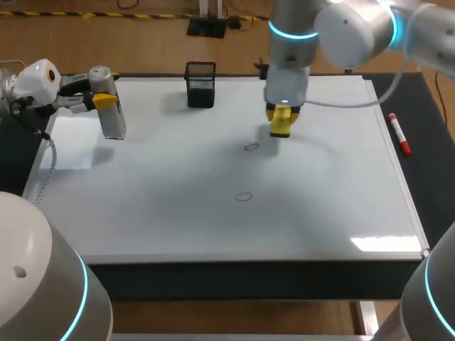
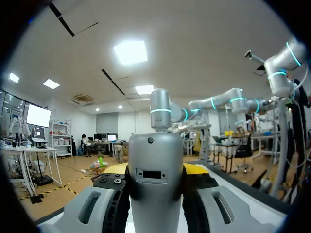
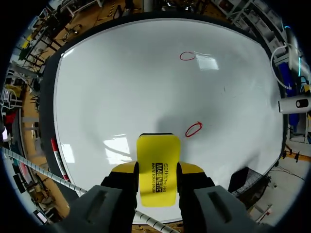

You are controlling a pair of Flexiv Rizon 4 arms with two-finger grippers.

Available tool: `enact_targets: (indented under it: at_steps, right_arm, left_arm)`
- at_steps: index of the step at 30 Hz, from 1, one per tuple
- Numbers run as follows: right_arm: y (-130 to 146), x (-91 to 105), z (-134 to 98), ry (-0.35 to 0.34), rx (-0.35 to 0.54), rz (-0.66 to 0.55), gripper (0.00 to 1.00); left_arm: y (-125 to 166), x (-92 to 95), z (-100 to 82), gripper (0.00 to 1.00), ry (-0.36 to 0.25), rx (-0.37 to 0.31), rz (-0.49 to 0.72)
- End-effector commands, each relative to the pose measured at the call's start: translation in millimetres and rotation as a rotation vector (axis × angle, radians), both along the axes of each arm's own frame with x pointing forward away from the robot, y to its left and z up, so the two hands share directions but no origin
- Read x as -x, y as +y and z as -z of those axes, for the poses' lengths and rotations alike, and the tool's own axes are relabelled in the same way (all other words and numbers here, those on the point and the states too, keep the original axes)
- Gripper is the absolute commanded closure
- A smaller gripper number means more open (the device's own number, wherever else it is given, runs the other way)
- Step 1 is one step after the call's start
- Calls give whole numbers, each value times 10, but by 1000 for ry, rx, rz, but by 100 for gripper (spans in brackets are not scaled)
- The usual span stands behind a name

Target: Pick up the inspection probe, press it on each red-marked spot on the whiteboard one by one, put down the probe, pick up the eraser, and wipe off all the red marks.

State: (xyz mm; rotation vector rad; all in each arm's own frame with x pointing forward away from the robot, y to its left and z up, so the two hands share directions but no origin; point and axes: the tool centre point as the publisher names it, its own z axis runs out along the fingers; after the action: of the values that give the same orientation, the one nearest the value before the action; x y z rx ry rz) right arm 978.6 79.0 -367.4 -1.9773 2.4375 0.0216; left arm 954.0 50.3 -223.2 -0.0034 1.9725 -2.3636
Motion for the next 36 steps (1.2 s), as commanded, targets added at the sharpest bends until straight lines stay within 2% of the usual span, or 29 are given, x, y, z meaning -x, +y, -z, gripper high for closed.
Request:
enact_targets:
  at_steps: [1, 10, 17, 25, 36]
  right_arm:
    - [-451, -2, -6, 4, -19, 24, 100]
    - [-1038, -44, 87, 30, -11, 111, 100]
    - [-1343, -112, 115, 33, -13, 155, 100]
    - [-1487, -163, 113, 41, -21, 174, 100]
    - [-1505, -177, 108, 46, -28, 177, 100]
  left_arm:
    - [1, 3, -8, 100, -1, 1, 0]
    - [1, 3, -8, 100, -1, 1, 0]
    - [1, 3, -8, 100, -1, 1, 0]
    - [1, 3, -8, 100, -1, 1, 0]
    - [1, 3, -8, 100, -1, 1, 0]
